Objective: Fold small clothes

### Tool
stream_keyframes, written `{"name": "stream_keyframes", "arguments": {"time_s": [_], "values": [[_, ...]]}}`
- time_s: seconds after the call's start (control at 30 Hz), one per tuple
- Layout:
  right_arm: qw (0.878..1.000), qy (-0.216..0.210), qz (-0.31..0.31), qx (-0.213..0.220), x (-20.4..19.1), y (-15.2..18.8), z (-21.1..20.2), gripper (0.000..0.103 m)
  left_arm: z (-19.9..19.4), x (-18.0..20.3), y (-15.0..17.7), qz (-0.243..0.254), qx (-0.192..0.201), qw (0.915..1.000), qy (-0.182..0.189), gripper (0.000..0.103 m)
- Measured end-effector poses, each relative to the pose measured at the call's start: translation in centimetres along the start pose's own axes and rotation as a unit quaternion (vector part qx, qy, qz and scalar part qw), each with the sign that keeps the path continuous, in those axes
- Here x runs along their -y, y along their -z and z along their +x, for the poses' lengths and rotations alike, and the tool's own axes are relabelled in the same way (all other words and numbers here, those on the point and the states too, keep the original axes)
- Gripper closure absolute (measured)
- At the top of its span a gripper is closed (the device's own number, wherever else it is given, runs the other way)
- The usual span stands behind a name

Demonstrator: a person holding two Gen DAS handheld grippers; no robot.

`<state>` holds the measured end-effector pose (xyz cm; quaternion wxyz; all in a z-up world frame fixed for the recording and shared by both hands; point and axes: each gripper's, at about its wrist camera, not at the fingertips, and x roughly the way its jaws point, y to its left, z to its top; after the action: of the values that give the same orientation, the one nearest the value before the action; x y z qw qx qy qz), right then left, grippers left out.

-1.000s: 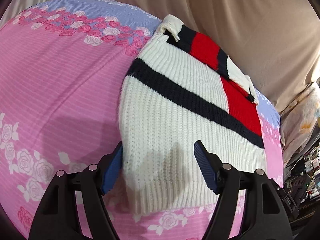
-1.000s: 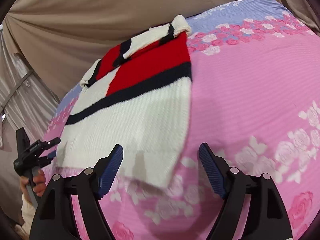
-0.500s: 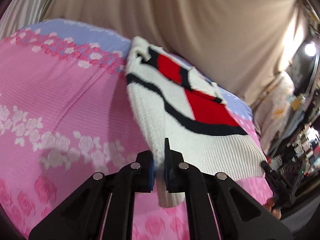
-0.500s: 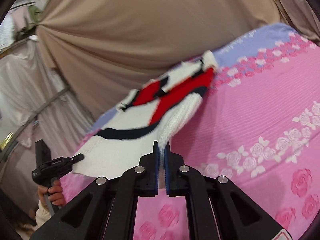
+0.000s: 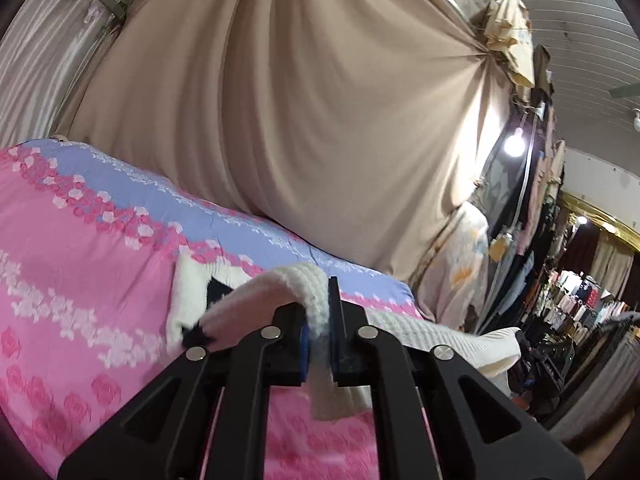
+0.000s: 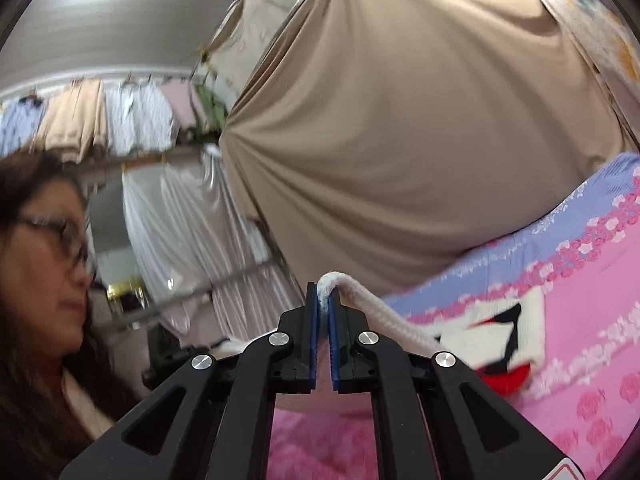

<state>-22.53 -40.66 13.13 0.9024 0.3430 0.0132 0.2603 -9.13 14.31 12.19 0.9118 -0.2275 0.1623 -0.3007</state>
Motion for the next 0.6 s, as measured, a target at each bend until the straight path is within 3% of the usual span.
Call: {"name": "stream_keyframes", "arguments": {"time_s": [0.1,0.2,0.3,0.43,0.53,0.6], "values": [[0.996,0.051,0.068,-0.010,6.2,-1.5,5.0,0.098,5.5,-2.1,-2.1,-0.019,-0.031,0.9990,-0.027,0.096],[0.988,0.111,0.098,-0.038,10.9,-2.0,10.0,0.098,13.2,-4.3,-3.4,-0.024,-0.076,0.9935,-0.082,0.096],[0.976,0.170,0.122,-0.066,15.3,-2.1,14.8,0.098,21.0,-7.1,-3.5,-0.026,-0.114,0.9810,-0.155,0.096],[0.951,0.248,0.146,-0.111,20.9,-0.8,19.7,0.098,27.8,-11.0,-1.9,-0.055,-0.165,0.9620,-0.210,0.096],[0.935,0.290,0.152,-0.140,23.7,0.4,21.6,0.098,30.9,-13.6,-0.1,-0.076,-0.205,0.9476,-0.233,0.095],[0.928,0.306,0.149,-0.152,24.3,0.7,22.2,0.096,31.8,-14.6,0.7,-0.086,-0.218,0.9432,-0.236,0.093]]}}
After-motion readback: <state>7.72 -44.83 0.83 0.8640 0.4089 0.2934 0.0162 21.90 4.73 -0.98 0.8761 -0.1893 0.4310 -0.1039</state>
